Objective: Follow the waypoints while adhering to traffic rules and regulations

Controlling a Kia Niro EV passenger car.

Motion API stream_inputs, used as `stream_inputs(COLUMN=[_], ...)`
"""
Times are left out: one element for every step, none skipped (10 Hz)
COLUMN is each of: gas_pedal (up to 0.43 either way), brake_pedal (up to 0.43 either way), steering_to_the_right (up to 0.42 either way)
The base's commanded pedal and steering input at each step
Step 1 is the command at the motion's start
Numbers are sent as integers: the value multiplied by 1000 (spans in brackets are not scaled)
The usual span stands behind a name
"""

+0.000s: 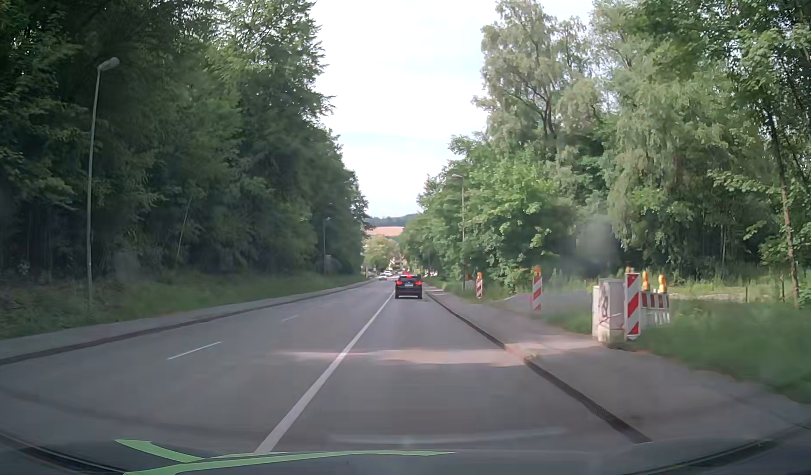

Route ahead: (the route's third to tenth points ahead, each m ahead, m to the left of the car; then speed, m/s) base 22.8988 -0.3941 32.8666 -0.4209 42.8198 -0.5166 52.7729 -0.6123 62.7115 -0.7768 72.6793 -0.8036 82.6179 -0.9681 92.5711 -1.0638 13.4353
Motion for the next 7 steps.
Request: stream_inputs(gas_pedal=[0,0,0,0,0,0,0], brake_pedal=[55,55,55,61,61,61,61], steering_to_the_right=[-1,-1,-1,-1,0,1,1])
